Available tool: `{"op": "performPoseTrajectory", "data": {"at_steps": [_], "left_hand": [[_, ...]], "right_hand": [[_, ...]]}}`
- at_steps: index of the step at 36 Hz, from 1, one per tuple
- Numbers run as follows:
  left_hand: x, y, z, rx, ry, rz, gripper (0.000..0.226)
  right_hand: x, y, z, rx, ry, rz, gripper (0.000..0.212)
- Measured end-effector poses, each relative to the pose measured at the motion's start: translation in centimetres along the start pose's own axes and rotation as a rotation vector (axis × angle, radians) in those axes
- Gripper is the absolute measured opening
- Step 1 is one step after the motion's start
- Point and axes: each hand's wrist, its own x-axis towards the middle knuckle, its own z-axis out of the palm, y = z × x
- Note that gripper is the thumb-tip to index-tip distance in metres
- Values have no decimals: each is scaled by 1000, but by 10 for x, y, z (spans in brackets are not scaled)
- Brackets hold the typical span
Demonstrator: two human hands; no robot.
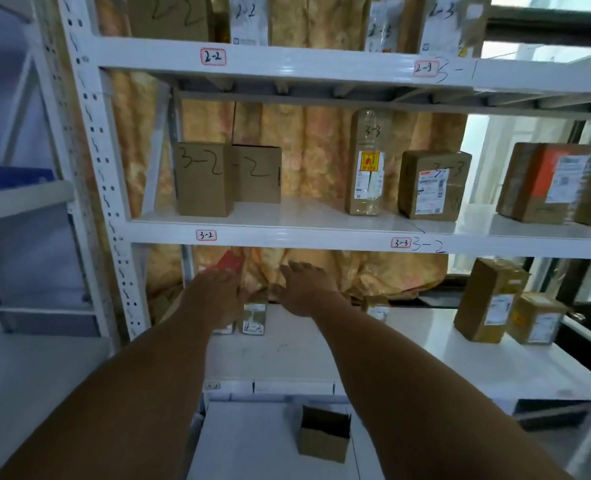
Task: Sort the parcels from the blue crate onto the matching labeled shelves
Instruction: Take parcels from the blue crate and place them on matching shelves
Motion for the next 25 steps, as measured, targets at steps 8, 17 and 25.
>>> {"op": "performPoseTrajectory", "data": {"at_steps": [8,17,25], "left_hand": [[-13,-18,45,-40,-7,-16,44],[45,-68,119,-60,-158,-47,56],[148,-130,209,-170,-315,-64,87]], "right_hand": [[14,-11,41,42,-44,-38,63],[98,-19,117,63,-113,-32,68],[200,-23,176,103,-158,15,67]]}}
